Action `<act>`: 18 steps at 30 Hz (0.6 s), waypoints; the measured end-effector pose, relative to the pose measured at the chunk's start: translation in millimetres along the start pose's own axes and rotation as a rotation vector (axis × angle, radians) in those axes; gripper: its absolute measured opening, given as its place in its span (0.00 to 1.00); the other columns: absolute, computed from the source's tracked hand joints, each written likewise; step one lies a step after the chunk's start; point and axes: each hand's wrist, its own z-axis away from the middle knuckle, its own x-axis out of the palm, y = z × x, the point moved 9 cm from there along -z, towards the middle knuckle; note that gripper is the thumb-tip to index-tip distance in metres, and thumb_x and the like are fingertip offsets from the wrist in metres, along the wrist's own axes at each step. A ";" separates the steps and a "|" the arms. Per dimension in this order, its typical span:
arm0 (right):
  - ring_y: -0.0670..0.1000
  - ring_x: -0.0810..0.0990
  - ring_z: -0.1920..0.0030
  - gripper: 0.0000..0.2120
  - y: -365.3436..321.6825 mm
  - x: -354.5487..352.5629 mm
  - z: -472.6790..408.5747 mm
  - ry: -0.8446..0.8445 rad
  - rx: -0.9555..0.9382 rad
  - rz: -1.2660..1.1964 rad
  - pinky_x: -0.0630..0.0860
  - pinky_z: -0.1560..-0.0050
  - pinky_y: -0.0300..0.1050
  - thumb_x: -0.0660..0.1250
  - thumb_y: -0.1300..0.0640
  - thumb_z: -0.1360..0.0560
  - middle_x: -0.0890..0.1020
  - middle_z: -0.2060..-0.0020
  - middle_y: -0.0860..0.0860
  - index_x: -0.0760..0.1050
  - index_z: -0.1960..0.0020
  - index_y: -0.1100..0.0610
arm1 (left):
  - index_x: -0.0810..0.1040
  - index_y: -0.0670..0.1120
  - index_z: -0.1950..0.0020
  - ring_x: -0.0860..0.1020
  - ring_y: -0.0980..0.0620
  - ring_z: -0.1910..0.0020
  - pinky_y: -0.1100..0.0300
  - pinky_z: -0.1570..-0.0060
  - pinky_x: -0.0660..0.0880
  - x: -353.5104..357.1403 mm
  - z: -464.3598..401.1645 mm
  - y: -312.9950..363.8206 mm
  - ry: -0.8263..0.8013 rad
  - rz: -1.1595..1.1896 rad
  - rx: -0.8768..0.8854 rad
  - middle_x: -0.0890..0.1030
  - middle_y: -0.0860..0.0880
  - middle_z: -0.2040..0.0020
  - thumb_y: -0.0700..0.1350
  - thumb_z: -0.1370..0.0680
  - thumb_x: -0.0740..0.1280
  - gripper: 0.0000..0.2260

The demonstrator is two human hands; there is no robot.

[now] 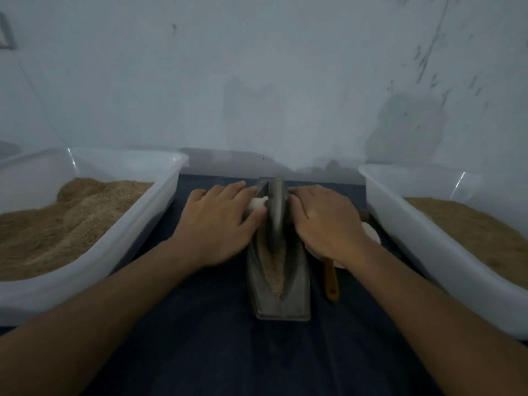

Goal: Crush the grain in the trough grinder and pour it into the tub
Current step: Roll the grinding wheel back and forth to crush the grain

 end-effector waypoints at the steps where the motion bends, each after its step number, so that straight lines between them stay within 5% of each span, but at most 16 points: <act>1: 0.55 0.77 0.38 0.20 2.4 3.7 -16.9 -0.002 0.027 0.043 0.71 0.35 0.54 0.48 0.46 0.14 0.81 0.38 0.50 0.76 0.35 0.50 | 0.69 0.59 0.24 0.72 0.47 0.28 0.43 0.33 0.67 5.9 -16.3 -5.6 -0.014 0.013 -0.031 0.72 0.54 0.24 0.68 0.19 0.42 0.31; 6: 0.59 0.80 0.50 0.22 11.5 11.9 -63.8 -0.039 0.193 0.135 0.75 0.43 0.58 0.46 0.46 0.15 0.83 0.51 0.55 0.76 0.48 0.53 | 0.76 0.55 0.35 0.77 0.42 0.36 0.39 0.38 0.68 20.7 -62.8 -22.6 -0.126 0.055 -0.171 0.79 0.48 0.34 0.69 0.23 0.39 0.34; 9: 0.58 0.80 0.49 0.21 3.8 6.1 -42.9 -0.015 0.102 0.112 0.75 0.43 0.56 0.47 0.47 0.14 0.83 0.50 0.53 0.77 0.48 0.52 | 0.76 0.57 0.36 0.76 0.46 0.37 0.43 0.39 0.68 15.5 -34.9 -16.3 -0.074 0.056 -0.126 0.79 0.51 0.35 0.68 0.19 0.44 0.28; 14: 0.50 0.76 0.34 0.22 -13.3 -20.8 47.0 0.122 -0.077 -0.007 0.69 0.30 0.53 0.49 0.45 0.13 0.81 0.37 0.46 0.72 0.26 0.49 | 0.66 0.62 0.21 0.67 0.58 0.25 0.52 0.27 0.62 -23.0 49.2 1.8 0.044 0.134 0.032 0.67 0.62 0.21 0.67 0.16 0.43 0.27; 18: 0.45 0.69 0.26 0.26 -7.4 -27.2 76.6 0.062 -0.105 -0.060 0.68 0.27 0.50 0.44 0.40 0.14 0.77 0.30 0.42 0.64 0.21 0.45 | 0.60 0.60 0.18 0.60 0.61 0.20 0.48 0.21 0.57 -41.9 82.0 17.3 0.086 0.083 0.120 0.62 0.62 0.19 0.65 0.16 0.41 0.28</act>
